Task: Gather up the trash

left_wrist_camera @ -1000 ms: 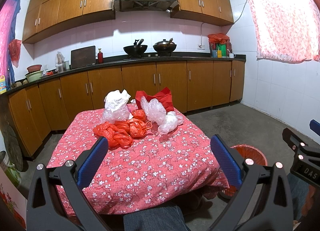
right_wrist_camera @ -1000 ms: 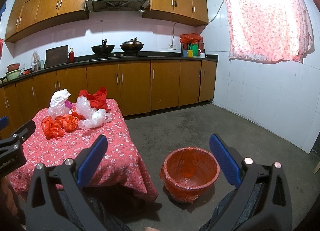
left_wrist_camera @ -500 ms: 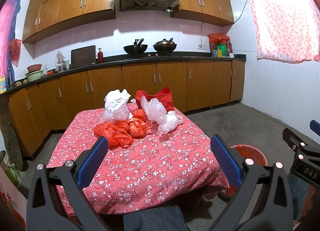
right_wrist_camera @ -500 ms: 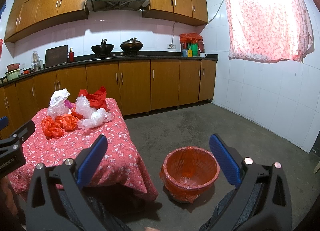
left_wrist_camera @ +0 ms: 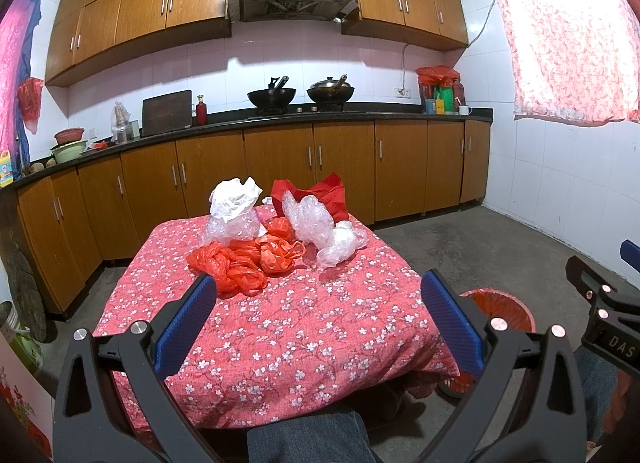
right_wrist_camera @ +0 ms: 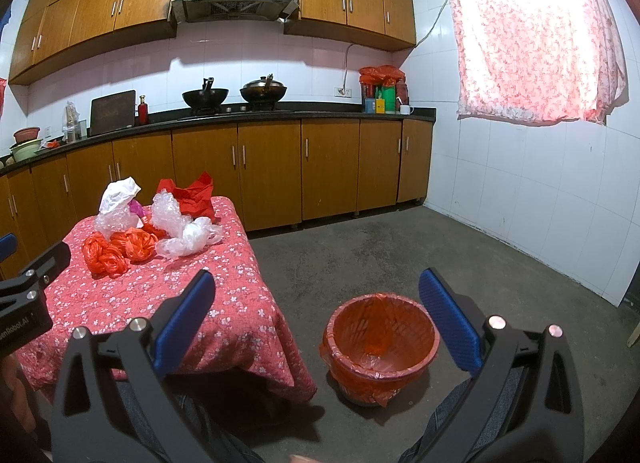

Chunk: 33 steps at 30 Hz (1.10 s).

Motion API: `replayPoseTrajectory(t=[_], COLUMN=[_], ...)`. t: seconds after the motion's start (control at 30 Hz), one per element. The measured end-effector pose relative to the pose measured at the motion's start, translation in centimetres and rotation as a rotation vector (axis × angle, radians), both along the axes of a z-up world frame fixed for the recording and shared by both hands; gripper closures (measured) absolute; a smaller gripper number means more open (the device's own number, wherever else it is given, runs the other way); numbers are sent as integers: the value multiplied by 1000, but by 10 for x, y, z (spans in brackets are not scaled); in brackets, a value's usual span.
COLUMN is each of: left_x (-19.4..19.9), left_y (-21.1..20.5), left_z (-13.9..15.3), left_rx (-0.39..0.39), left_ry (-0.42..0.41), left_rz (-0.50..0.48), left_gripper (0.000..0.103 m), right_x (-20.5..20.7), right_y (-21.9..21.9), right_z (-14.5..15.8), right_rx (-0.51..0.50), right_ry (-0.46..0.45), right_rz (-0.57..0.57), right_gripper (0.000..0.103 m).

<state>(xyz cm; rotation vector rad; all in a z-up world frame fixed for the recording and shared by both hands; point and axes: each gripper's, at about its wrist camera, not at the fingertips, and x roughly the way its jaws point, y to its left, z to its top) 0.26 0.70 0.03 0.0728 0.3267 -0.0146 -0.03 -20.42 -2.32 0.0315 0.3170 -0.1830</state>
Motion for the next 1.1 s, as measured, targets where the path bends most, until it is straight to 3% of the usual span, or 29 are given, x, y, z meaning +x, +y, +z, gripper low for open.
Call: replayPoseTrajectory(t=[0.57, 0.87, 0.93, 1.1], left_x=[3, 37, 48, 78], left_y=[1, 34, 50, 89], left_z=[-7, -20, -21, -24], left_rx=[3, -38, -57, -71], left_ry=[9, 98, 116, 136], left_rz=[16, 112, 151, 254], left_gripper=[2, 2, 2, 2], right_x=[5, 51, 69, 118], right_y=[1, 11, 17, 43], right_z=[-3, -8, -9, -10], right_rx=[3, 62, 80, 45], right_ry=[13, 84, 110, 163], right_rz=[20, 107, 132, 217], right_gripper=[4, 4, 6, 25])
